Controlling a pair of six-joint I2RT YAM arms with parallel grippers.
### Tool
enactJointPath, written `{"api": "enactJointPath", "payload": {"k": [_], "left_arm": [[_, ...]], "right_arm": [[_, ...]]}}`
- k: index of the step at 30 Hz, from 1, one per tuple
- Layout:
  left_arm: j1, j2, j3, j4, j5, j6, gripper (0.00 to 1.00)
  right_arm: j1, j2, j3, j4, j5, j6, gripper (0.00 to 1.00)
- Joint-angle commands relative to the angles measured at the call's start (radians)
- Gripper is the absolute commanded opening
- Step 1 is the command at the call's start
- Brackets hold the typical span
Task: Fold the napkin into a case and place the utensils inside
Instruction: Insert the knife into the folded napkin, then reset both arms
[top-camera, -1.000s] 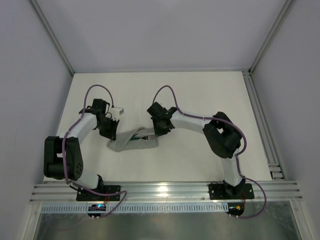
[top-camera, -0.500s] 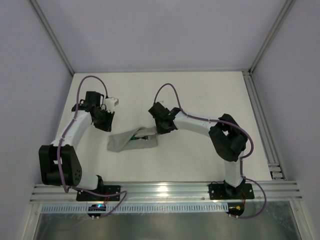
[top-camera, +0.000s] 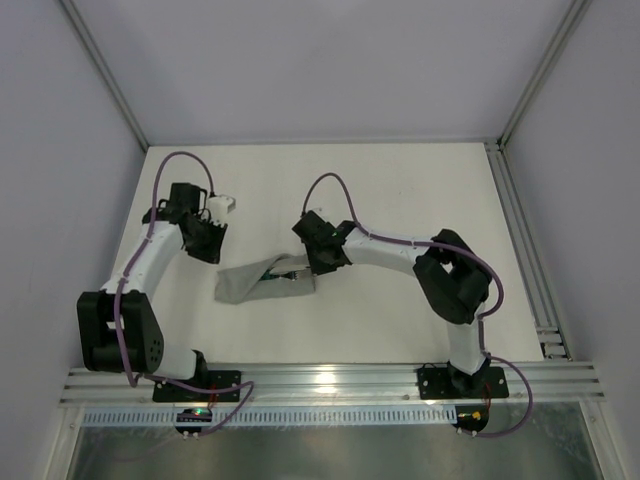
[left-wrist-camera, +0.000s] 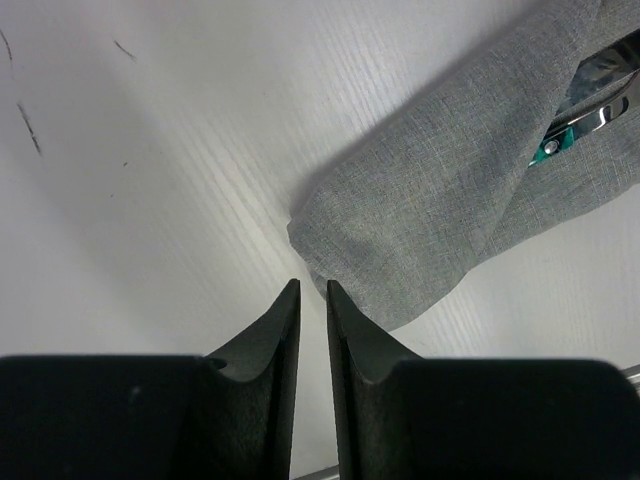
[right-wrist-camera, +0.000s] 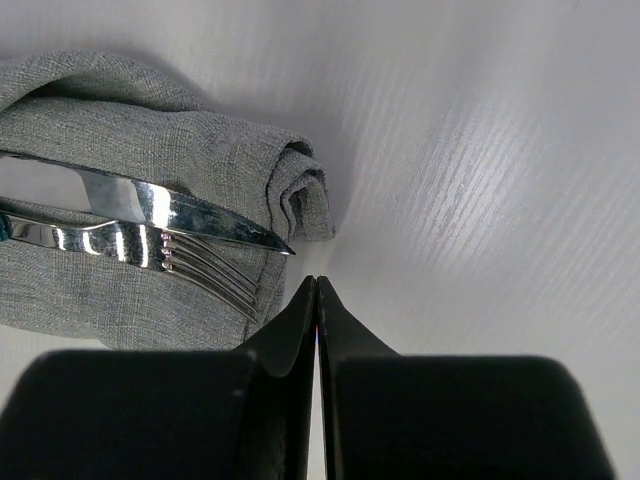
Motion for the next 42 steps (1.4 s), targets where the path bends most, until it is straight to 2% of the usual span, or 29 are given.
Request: {"api": "enactJointPath", "payload": {"k": [1,13,18,24,27,28,29,31,32,34,35,37,38,40,42], "left_arm": [[0.005,0.005,-0.018,0.0,-0.013,0.015,0.17],[0.005,0.028,-0.089,0.017,0.002,0.023,0.08],[0.005,0.017,-0.121,0.017,-0.013,0.037,0.0],[0.007,-0.013,-0.144,0.016,-0.027,0.027,0.0],[0.02,-0.023,-0.146,0.014,-0.039,0.021,0.0],[0.023,-0.027,-0.144,0.01,-0.042,0.02,0.0],[0.026,-0.029,-0.143,0.008,-0.049,0.018,0.0],[0.028,-0.042,-0.149,0.005,-0.056,0.012,0.0],[0.027,-0.049,-0.152,0.008,-0.061,0.009,0.0],[0.062,-0.068,-0.155,0.01,-0.065,0.001,0.0],[0.066,-0.075,-0.155,0.008,-0.076,-0.002,0.0],[0.095,-0.088,-0.15,0.008,-0.081,-0.003,0.03],[0.111,-0.102,-0.141,0.008,-0.084,-0.005,0.08],[0.161,-0.115,-0.13,0.0,-0.082,-0.006,0.14],[0.195,-0.131,-0.121,-0.001,-0.088,-0.006,0.3]], "right_arm": [[0.005,-0.002,0.029,0.028,0.006,0.006,0.03],[0.025,0.105,0.146,0.03,-0.046,-0.011,0.03],[0.025,0.122,0.193,0.028,-0.034,-0.032,0.03],[0.022,0.125,0.249,-0.009,0.001,-0.074,0.03],[0.011,0.101,0.23,-0.021,0.027,-0.08,0.07],[0.004,0.07,0.217,-0.018,0.035,-0.081,0.1],[-0.004,0.052,0.204,-0.015,0.05,-0.083,0.18],[-0.033,0.013,0.175,-0.009,0.061,-0.094,0.26],[-0.042,-0.022,0.166,-0.009,0.069,-0.1,0.34],[-0.07,-0.057,0.166,-0.021,0.081,-0.117,0.42],[-0.079,-0.091,0.167,-0.026,0.087,-0.139,0.59],[-0.114,-0.123,0.169,-0.044,0.098,-0.157,0.73],[-0.13,-0.16,0.164,-0.045,0.096,-0.173,0.99],[-0.185,-0.198,0.151,-0.047,0.084,-0.192,0.99],[-0.232,-0.262,0.121,-0.039,0.06,-0.212,0.99]]}}
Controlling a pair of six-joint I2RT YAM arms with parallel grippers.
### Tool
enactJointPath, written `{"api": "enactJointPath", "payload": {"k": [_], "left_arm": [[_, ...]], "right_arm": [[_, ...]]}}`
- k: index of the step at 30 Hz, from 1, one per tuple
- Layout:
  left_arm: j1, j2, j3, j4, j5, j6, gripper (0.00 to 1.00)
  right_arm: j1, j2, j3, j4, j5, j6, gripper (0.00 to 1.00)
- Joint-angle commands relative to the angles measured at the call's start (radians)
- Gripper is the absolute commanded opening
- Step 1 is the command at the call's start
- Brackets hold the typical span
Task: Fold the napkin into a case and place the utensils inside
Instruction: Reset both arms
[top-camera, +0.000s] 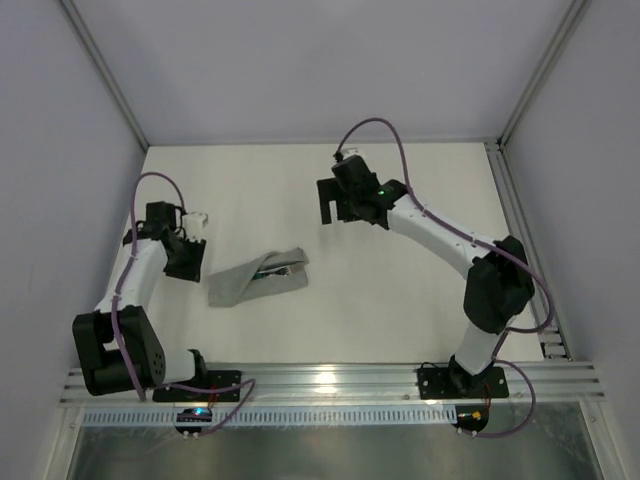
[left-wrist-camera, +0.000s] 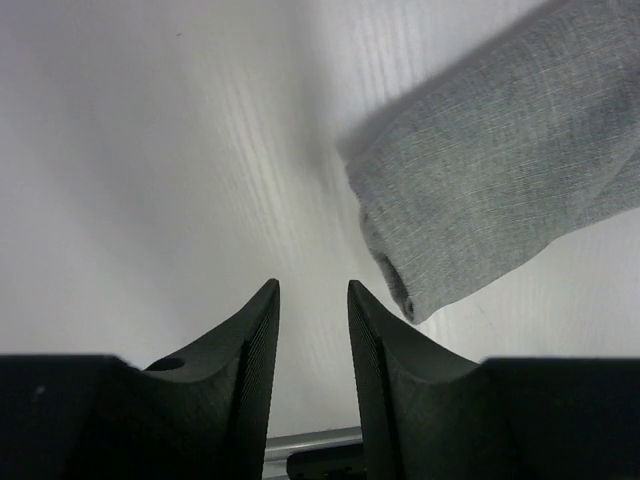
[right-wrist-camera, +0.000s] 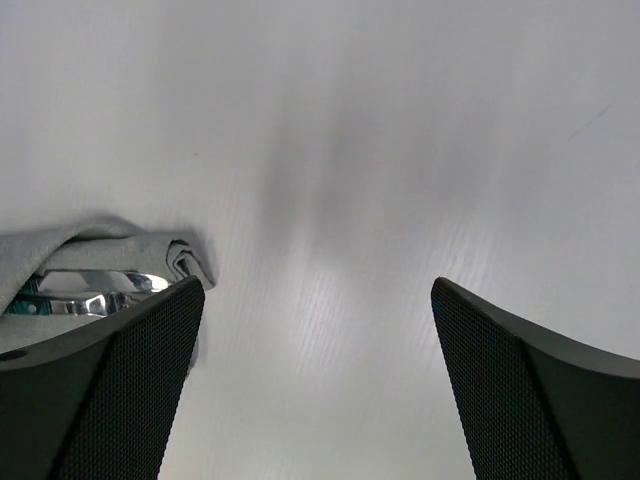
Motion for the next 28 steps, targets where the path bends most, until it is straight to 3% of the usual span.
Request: {"api": "enactJointPath", "payload": {"k": [1,2,5,9,13,17,20,28], "left_arm": [[0.084,-0.051,0.033,-0.006,-0.025,-0.009,0.38],[0.104,-0.067,0.031,-0.003,-0.033,-0.009,0.51],[0.2,-0.085,0.028,0.005,-0.031,0.0,0.66],[0.318,-0.102,0.031,0.006,-0.036,0.012,0.76],[0.383,-0.107,0.024,0.015,-0.047,0.004,0.79],[0.4,-0.105,0.021,0.014,-0.045,-0.019,0.87],[0.4,-0.11,0.018,0.009,-0.041,-0.028,0.99],[0.398,-0.142,0.005,-0.017,-0.057,0.011,0.99]], "right_arm": [[-0.087,-0.136,-0.035,0.003,-0.036,-0.05,1.0],[-0.153,-0.159,-0.066,0.006,-0.056,-0.053,0.99],[-0.297,-0.257,-0.138,0.02,-0.07,-0.067,0.99],[-0.484,-0.346,-0.205,0.02,-0.09,-0.088,0.99],[-0.628,-0.365,-0.224,-0.026,-0.107,-0.064,0.99],[-0.668,-0.366,-0.247,-0.05,-0.081,-0.056,0.99],[-0.671,-0.369,-0.267,-0.043,-0.127,-0.059,0.99],[-0.671,-0.38,-0.313,-0.006,-0.171,-0.064,1.0]]}}
